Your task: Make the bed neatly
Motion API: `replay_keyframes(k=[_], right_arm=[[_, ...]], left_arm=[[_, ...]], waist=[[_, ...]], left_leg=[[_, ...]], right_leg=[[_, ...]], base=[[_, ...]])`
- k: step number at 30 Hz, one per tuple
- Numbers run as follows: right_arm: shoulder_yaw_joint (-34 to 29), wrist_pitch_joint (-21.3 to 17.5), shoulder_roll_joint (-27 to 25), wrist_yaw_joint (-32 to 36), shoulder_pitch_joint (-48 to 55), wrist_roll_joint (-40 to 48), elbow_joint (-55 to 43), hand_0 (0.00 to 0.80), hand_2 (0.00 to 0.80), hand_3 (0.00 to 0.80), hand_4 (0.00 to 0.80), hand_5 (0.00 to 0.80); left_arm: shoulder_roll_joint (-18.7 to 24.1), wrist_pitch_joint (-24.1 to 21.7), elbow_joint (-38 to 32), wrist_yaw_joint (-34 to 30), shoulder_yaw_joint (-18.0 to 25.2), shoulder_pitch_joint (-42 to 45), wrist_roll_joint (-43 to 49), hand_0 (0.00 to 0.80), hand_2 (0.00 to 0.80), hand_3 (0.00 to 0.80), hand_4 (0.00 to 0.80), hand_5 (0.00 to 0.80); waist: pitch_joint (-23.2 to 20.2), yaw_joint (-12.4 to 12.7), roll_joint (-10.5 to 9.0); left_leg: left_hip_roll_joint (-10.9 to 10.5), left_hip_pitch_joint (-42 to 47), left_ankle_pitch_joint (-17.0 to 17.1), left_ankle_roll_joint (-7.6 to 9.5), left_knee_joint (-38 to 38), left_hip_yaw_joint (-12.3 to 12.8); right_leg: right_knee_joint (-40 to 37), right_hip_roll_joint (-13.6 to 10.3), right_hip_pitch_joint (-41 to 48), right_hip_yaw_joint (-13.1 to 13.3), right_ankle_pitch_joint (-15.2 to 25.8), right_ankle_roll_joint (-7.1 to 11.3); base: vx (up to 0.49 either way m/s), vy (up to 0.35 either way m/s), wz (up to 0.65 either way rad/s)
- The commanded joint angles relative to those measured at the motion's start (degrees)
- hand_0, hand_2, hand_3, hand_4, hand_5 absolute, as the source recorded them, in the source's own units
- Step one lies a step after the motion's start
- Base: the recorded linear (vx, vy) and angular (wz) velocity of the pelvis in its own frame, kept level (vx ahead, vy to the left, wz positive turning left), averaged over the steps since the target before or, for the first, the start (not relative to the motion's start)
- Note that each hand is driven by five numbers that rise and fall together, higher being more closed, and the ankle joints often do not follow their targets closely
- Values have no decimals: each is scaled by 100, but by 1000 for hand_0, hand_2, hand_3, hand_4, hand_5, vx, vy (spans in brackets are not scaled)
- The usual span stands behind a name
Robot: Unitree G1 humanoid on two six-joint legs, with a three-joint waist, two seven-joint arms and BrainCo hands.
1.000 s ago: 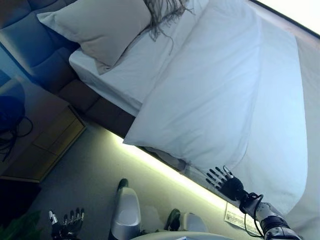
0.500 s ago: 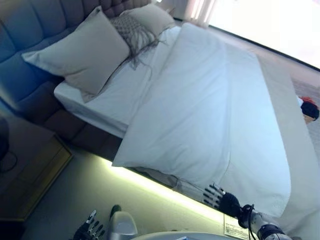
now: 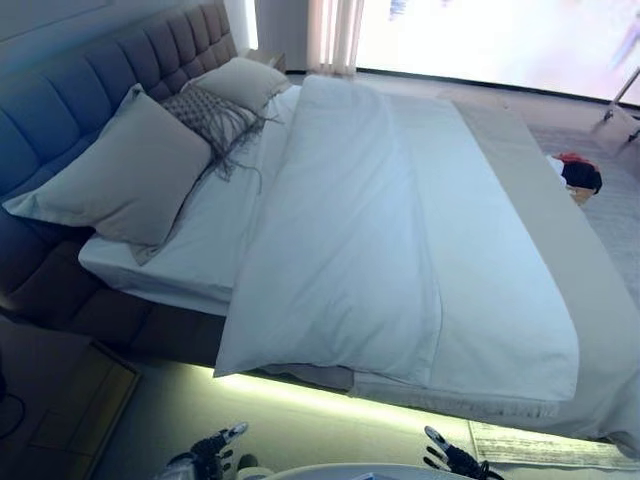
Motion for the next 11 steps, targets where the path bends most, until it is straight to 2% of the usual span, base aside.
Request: replay_keyframes(k=[1,5,11], right_arm=[[100,-129,197,-19,-399,-371,217,0,0,0,0,0],[499,-134,306,-44,-461,-742,134,0,0,0,0,0],[624,-181,296,9,-412,-770,96,0,0,0,0,0]], left_arm=[[-240,-3,425,161,-77,-555,243,0,0,0,0,0],[-487,71,334,243,-343,-540,224,0,0,0,0,0],[-503,84,289,254,-483,-445,217,0,0,0,0,0]], waist=[[204,-35,70],[217,-49,97],[215,-82,113]], left_leg=[[2,209,-244,210,1,-111],[15,309,-263,226,1,-97],[38,414,-295,250,1,-70]], right_leg=[[-113,-221,-204,-94,567,-57],[-113,-212,-115,-65,536,-78],[-113,-194,-36,-54,512,-69]], base=[[68,-61,-21],[50,-65,-8],[21,-27,-7]])
